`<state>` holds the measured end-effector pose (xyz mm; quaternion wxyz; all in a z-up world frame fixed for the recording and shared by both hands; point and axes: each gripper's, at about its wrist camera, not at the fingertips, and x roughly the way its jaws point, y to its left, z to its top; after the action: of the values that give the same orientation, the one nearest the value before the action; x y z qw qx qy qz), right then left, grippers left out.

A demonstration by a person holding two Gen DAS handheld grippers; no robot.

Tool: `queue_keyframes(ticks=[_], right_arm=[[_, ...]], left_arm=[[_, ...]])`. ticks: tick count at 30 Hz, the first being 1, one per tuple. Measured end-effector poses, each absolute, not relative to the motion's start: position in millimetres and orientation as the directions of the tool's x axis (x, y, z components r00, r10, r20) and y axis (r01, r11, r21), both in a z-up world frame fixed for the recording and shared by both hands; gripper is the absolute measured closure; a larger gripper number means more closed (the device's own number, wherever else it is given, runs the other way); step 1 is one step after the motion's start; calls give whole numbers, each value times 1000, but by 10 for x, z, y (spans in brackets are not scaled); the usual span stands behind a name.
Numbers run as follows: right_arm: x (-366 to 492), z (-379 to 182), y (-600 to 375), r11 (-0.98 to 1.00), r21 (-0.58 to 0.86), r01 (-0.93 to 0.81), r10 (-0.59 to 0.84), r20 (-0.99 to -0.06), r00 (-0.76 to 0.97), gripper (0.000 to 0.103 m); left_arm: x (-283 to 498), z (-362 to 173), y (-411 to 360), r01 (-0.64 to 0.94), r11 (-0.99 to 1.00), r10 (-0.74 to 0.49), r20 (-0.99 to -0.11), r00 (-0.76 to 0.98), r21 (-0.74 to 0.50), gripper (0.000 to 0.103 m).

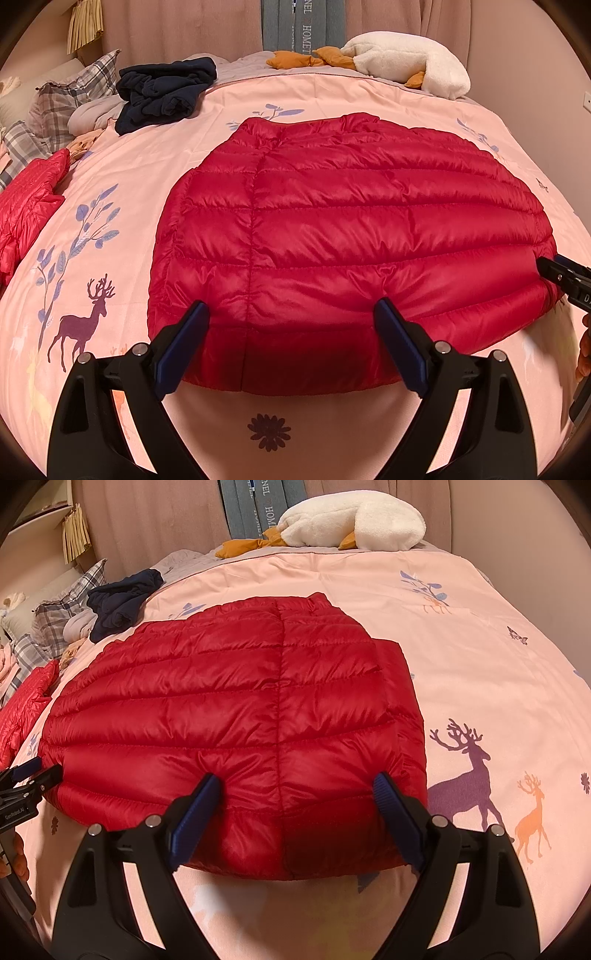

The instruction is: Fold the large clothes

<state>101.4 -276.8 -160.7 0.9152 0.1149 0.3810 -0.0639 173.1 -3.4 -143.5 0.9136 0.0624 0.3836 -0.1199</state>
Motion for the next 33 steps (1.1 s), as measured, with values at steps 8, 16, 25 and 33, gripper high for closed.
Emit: queue_keyframes(ticks=[8,16,25,33], right_arm=[[983,-1640,-2774,964,165,208,-30,-713,701,16],[905,-1626,-2793,962,165,219,-38,-711,702,16],[843,-1624,-2864,958,164,236,-49,-716,696,16],[832,-1654,-2958,949,175,262,-54,-728,684,16]], left_arm=[[1710,-1471,-28,266,964,-166,-718,676,28,11],[1674,-1478,-19,263,964,-162,-721,674,29,11],[1673,-1477,-19,264,964,-162,-721,673,31,11],[1674,-1470,-23,265,964,-160,-723,672,33,11]])
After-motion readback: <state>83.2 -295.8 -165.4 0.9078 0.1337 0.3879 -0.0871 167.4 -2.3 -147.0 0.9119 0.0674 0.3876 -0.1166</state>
